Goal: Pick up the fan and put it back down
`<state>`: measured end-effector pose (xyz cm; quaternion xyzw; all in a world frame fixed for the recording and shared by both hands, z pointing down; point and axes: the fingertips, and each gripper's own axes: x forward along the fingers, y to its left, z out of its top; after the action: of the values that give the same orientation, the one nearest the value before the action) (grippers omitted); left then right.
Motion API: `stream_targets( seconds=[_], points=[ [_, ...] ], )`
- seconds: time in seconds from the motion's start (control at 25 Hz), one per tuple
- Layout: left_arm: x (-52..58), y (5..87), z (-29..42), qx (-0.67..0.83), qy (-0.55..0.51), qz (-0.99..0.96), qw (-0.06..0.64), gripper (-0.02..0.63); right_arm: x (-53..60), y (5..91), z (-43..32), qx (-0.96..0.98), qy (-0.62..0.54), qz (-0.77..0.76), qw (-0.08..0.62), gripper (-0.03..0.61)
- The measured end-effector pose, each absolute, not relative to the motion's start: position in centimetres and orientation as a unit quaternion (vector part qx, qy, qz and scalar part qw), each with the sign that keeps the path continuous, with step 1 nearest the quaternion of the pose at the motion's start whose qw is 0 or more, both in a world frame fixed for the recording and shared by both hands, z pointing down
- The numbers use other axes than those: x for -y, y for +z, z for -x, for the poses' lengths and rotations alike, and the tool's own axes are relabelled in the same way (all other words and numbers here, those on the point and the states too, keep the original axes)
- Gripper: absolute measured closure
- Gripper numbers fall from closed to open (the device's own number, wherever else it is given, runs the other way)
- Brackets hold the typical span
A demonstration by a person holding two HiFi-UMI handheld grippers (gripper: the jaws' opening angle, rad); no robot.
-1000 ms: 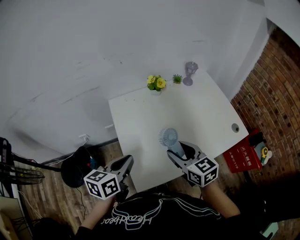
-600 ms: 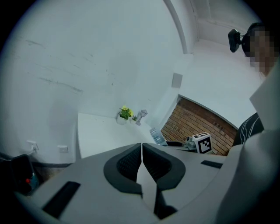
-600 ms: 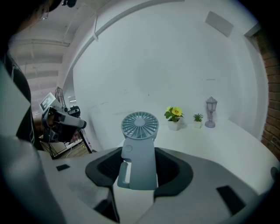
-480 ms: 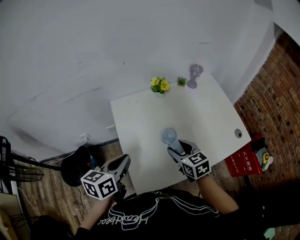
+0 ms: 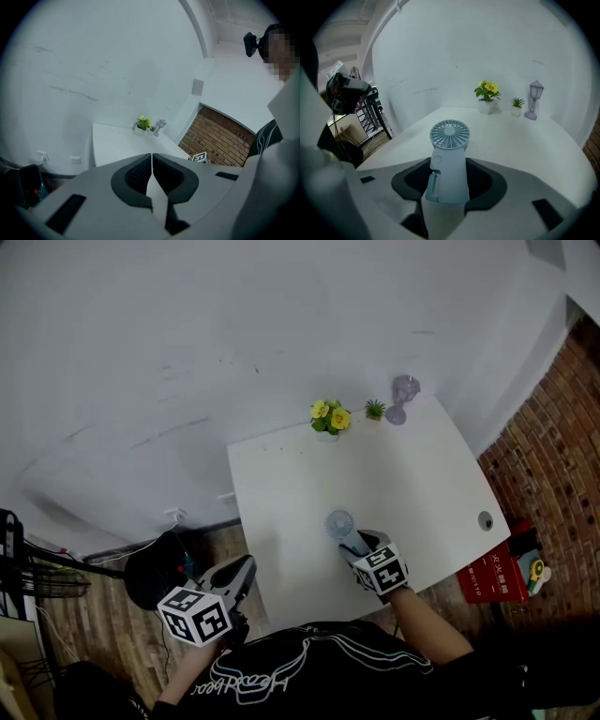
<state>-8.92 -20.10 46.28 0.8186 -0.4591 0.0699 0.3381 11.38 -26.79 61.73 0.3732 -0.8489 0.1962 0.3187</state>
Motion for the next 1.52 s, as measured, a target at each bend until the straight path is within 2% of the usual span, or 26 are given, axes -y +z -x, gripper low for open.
stream_targets(
  seconds=[0.32, 0.6, 0.96, 1.12, 1.32, 1.52],
  points=[
    [20.2, 47.0, 9.4, 0.468, 0.073, -0.809, 0.349, 0.578, 26.4, 64.3, -12.0, 0.835, 0.186, -0.365, 0.368, 0.359],
    [19.7, 47.5, 9.3, 0.467, 0.072, -0.806, 0.355, 0.578, 26.6, 64.6, -12.0, 0.833, 0.173, -0.371, 0.371, 0.352],
    [18.5, 47.2, 9.1, 0.462, 0.067, -0.810, 0.355, 0.578, 25.6, 62.2, -11.9, 0.842, 0.166, -0.380, 0.345, 0.208],
    [17.8, 47.0, 8.8, 0.455, 0.063, -0.814, 0.356, 0.578, 24.3, 59.4, -11.4, 0.856, 0.163, -0.376, 0.315, 0.207],
    [17.3, 46.7, 8.4, 0.446, 0.054, -0.820, 0.354, 0.578, 23.0, 54.2, -10.6, 0.884, 0.159, -0.371, 0.235, 0.278],
    [16.9, 46.1, 7.6, 0.433, 0.048, -0.829, 0.350, 0.578, 21.6, 49.0, -9.9, 0.905, 0.165, -0.361, 0.152, 0.459]
  ],
)
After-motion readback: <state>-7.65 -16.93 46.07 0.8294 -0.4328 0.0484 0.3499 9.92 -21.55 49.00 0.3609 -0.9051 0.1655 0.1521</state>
